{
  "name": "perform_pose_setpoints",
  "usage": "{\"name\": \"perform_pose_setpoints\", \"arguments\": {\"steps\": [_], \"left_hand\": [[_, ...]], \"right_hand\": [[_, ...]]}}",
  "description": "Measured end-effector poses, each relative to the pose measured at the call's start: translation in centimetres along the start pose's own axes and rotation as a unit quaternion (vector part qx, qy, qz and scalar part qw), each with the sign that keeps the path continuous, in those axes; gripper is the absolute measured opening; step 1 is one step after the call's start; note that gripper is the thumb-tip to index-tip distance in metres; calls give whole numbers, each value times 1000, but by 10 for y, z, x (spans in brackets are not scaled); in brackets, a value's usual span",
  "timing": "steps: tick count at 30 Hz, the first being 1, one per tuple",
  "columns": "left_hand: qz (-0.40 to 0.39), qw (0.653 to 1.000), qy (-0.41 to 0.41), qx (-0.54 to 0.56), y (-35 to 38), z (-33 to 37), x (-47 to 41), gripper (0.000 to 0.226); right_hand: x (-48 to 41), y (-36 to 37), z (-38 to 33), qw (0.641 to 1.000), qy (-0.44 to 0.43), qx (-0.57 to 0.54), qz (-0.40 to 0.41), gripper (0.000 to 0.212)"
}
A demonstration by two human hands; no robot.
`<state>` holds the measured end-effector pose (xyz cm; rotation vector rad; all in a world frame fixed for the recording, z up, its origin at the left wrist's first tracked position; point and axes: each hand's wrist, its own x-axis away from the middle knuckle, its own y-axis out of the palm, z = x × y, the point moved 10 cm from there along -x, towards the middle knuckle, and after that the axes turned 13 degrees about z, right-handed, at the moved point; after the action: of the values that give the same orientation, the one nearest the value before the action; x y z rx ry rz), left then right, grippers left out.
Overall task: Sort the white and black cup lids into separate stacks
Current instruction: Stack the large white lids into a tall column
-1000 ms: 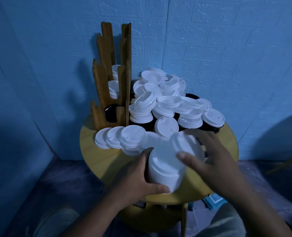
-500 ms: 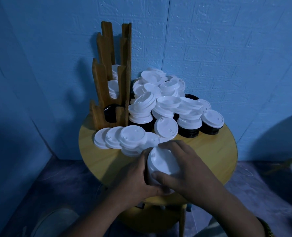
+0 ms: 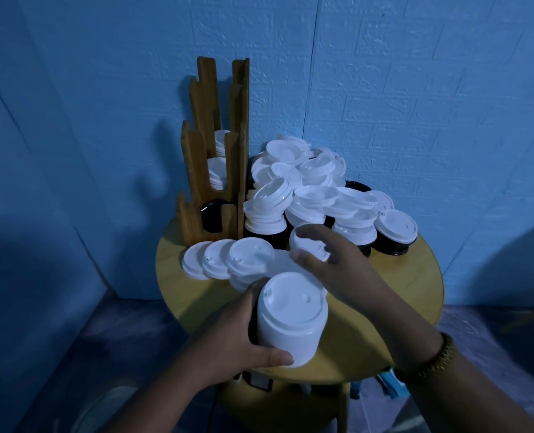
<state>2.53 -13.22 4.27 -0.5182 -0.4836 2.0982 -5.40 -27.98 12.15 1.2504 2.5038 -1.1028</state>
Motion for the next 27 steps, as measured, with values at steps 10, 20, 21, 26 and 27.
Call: {"name": "perform_pose_setpoints", "arguments": {"steps": [10,20,21,26,27], "left_hand": [[-18,999,-32,-3,-30,-17,4,98],[9,1000,-20,-5,-27,-13,2,102],[13,1000,-18,-8,-24,-11,2,103],[19,1000,1,-20,-3,2,2,100],[23,999,4,-22,0,4,2,99]], "right_hand": [[-41,82,-12,971,-110,115,-178,64],[-10,9,-27,995,-50,41,-71,73],[3,1,-29,995,-50,39,-79,78],[50,4,-29,974,-66,137,-170,82],[51,2,-31,973,-82,153,-155,83]]}}
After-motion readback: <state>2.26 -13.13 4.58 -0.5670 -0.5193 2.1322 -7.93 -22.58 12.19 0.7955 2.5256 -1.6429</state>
